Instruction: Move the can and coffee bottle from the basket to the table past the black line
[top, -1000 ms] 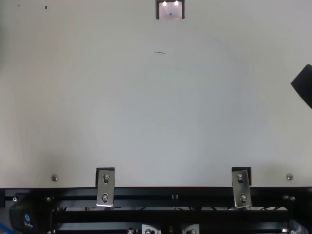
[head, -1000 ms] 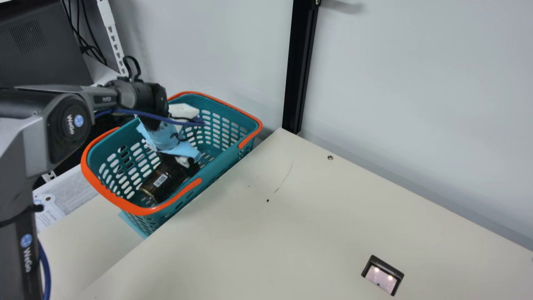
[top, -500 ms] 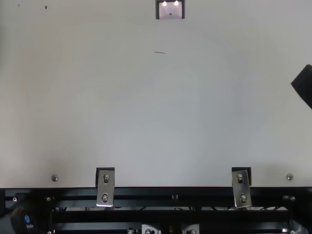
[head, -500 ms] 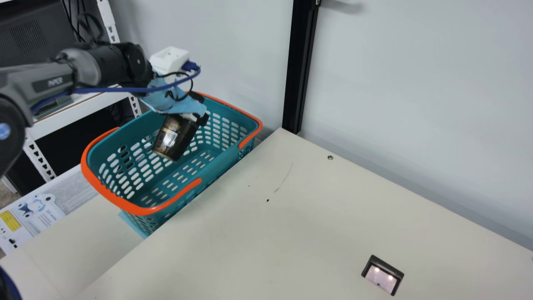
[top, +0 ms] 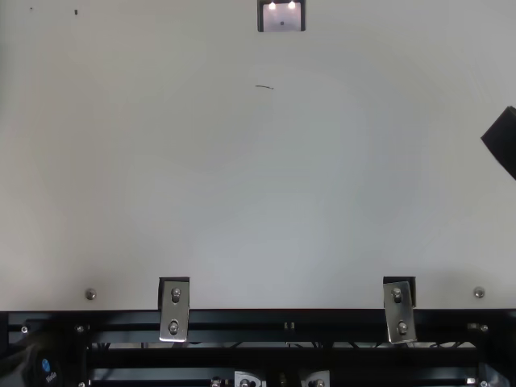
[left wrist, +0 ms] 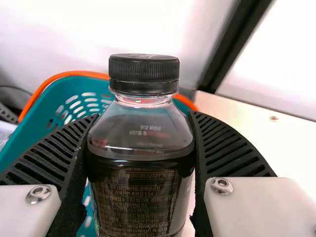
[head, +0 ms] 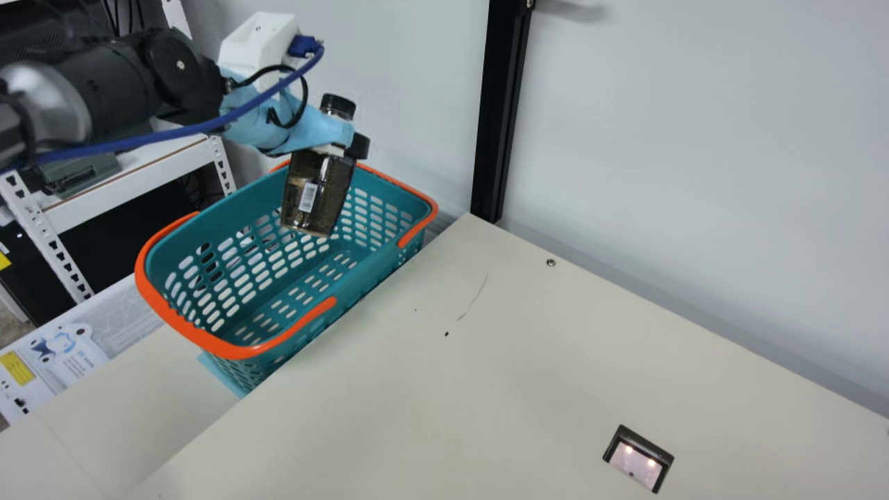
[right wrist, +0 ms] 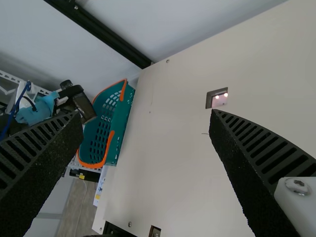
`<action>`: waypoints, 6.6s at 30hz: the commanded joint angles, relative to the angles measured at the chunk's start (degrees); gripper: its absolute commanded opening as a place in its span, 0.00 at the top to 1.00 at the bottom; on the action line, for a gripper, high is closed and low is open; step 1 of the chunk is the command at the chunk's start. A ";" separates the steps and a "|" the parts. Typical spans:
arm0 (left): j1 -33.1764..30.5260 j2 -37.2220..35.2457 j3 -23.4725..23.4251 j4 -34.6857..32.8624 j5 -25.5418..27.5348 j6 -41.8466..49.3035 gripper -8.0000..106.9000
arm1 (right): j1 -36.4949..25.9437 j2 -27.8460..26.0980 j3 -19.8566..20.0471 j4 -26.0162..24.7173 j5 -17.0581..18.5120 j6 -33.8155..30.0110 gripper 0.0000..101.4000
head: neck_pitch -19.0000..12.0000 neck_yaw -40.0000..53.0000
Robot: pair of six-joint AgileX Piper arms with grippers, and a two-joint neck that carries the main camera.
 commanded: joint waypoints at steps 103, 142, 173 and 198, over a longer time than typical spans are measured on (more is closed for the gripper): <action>-54.26 -30.34 5.08 -1.06 -1.58 -42.55 0.84 | 0.00 0.00 0.00 0.00 0.00 0.00 0.00 | -1.54 -41.06; -56.98 -28.58 1.54 -30.15 -1.37 -28.65 0.84 | 0.00 0.00 0.00 0.00 0.00 0.00 0.00 | -1.54 -41.06; -58.64 -24.72 -3.35 -23.25 -3.91 -30.09 0.84 | 0.00 0.00 0.00 0.00 0.00 0.00 0.00 | -1.54 -41.06; -60.97 -19.52 -11.63 -23.96 -3.69 -32.93 0.84 | 0.00 0.00 0.00 0.00 0.00 0.00 0.00 | -1.54 -41.06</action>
